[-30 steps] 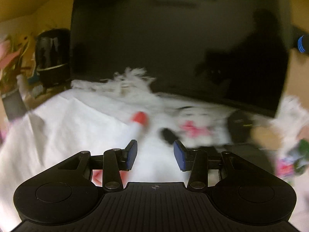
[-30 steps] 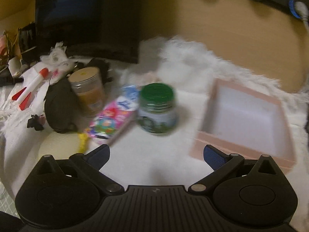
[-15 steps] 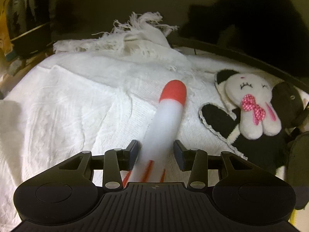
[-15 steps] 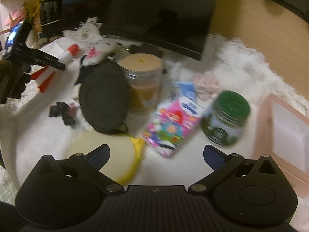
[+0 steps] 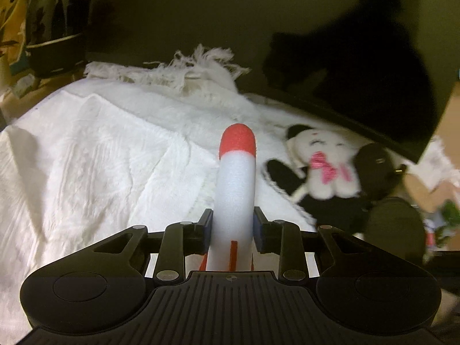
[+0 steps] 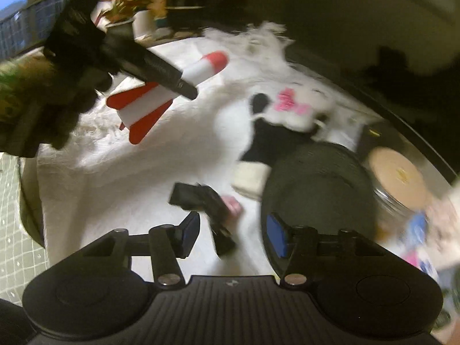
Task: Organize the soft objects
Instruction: 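Grasp the white-red foam rocket with the left gripper while the right grasps the black strap, then carry the rocket and strap into the pink box and open both grippers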
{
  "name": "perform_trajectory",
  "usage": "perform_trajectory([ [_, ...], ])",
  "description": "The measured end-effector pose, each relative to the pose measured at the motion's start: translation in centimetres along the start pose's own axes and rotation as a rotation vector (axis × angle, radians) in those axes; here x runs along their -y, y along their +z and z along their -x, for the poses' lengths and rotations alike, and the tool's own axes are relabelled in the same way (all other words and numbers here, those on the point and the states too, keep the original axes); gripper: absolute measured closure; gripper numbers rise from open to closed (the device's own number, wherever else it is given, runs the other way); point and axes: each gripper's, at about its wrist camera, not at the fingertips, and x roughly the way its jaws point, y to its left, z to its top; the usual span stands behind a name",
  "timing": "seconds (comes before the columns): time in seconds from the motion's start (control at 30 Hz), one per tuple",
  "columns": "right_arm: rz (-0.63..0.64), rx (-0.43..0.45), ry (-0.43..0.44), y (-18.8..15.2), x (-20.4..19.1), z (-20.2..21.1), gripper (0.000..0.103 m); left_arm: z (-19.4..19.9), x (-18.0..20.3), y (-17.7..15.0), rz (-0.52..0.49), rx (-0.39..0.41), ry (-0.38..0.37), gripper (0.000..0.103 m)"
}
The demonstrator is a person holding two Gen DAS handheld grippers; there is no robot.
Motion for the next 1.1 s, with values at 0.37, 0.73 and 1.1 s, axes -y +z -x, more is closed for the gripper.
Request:
perform_trajectory([
  [0.37,-0.003,0.016,-0.01,1.3,0.0,2.1,0.088,3.2,5.5,2.3,-0.027,0.007,-0.179,0.071],
  [0.73,-0.196,0.14,-0.379,-3.2,10.2,19.9,0.088,0.5,19.7,8.5,-0.135,0.046,-0.418,0.071],
  [1.1,-0.414,0.217,-0.757,-10.4,23.3,30.2,0.088,0.5,41.6,9.2,-0.275,0.011,-0.763,0.07],
])
